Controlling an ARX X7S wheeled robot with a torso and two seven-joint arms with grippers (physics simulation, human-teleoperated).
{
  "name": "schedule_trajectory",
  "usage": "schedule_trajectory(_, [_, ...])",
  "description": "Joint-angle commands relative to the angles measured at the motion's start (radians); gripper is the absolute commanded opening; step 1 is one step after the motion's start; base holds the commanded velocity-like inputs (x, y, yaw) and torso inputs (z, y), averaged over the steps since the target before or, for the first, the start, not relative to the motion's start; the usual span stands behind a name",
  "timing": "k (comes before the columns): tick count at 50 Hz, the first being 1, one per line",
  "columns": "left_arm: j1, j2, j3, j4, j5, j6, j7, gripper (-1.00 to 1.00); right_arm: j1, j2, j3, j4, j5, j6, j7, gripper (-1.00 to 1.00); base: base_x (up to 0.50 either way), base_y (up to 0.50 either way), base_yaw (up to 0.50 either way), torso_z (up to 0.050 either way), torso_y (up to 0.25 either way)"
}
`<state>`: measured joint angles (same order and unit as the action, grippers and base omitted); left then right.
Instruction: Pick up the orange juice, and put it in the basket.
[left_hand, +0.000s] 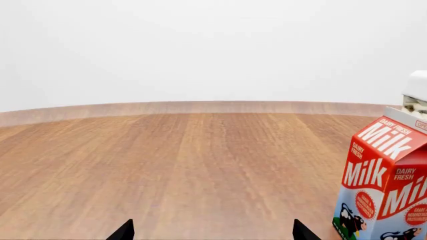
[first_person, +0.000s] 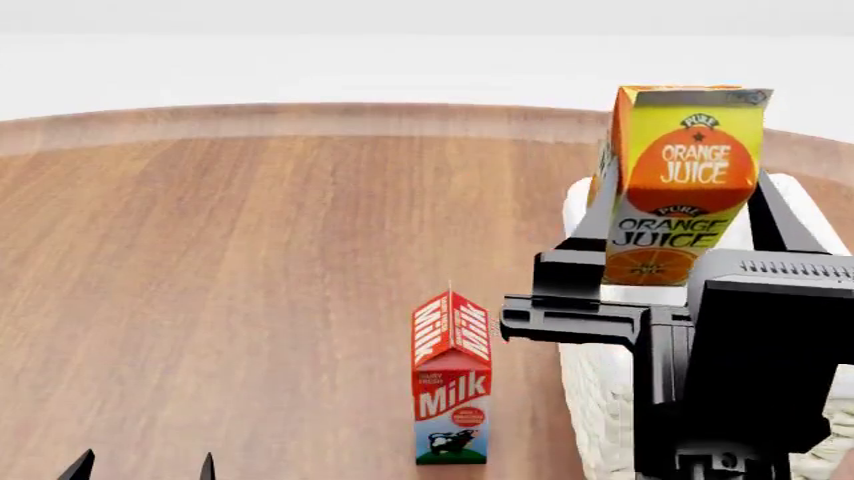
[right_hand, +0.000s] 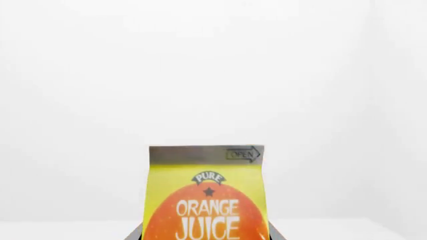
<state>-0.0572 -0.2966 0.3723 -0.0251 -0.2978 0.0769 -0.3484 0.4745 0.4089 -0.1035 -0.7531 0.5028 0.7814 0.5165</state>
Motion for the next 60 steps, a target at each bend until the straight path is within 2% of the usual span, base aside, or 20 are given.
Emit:
schedule_trajectory(1, [-0.001,-0.002,0.003,0.000,-0.002,0.001,-0.002,1.00,0.016,0.016,0.017,0.095,-0.071,-0.048,-0.026,-1.00,0.00,0.00,0.00,0.000,0.000])
schedule_trajectory(16, [-0.002,-0.004,0.006,-0.001,-0.004,0.002,-0.005,1.00,0.015,0.007,-0.007,0.262,-0.136,-0.149,-0.040,-1.00,0.00,0.00,0.00,0.000,0.001])
schedule_trajectory(46, [-0.004,-0.009,0.013,-0.002,-0.009,0.005,-0.011,1.00,0.101,-0.068,-0.092,0.729,-0.263,-0.384,-0.060,-1.00,0.00,0.00,0.00,0.000,0.001])
schedule_trajectory(60, [-0.005,-0.011,0.016,-0.002,-0.011,0.006,-0.014,1.00,0.121,-0.083,-0.074,0.790,-0.241,-0.416,-0.068,-1.00,0.00,0.00,0.00,0.000,0.001])
